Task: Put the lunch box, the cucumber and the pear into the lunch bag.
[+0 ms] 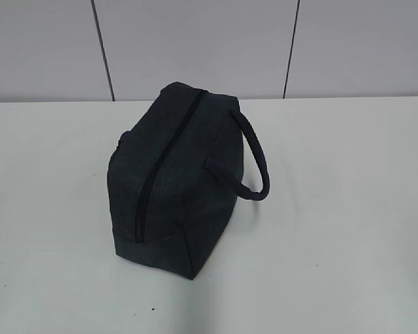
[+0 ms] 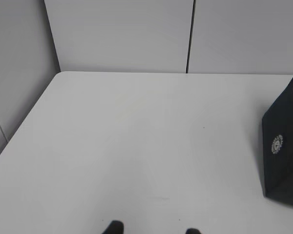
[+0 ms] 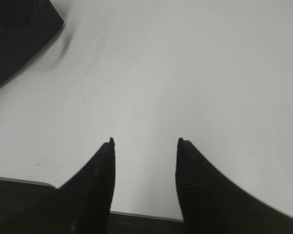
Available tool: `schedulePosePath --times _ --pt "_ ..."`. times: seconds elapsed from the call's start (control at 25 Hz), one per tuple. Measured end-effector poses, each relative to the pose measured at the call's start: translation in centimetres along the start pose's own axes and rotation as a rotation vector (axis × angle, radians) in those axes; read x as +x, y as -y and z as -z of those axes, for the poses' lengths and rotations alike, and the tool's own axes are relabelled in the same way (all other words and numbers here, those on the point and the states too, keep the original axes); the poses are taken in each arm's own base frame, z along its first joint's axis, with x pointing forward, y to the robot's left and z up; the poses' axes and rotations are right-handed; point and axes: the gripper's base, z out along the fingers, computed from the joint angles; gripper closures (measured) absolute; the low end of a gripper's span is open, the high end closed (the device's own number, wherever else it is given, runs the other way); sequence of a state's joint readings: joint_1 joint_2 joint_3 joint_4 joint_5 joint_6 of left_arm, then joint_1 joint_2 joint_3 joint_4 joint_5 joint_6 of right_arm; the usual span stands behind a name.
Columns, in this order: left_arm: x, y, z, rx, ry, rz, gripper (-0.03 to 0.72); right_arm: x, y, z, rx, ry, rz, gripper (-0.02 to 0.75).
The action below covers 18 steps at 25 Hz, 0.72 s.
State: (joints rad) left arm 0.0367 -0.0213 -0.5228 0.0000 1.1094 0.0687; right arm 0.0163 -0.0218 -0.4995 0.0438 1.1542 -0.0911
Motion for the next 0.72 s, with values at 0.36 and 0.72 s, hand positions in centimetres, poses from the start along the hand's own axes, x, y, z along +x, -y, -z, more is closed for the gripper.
schedulePosePath --times 0.36,0.72 --pt "-0.01 0.0 0.0 0.0 0.001 0.0 0.442 0.0 0.0 0.0 -0.001 0.0 0.001 0.406" --pt "-0.01 0.0 0.0 0.0 0.001 0.0 0.442 0.0 0.01 0.0 -0.001 0.0 0.001 0.406"
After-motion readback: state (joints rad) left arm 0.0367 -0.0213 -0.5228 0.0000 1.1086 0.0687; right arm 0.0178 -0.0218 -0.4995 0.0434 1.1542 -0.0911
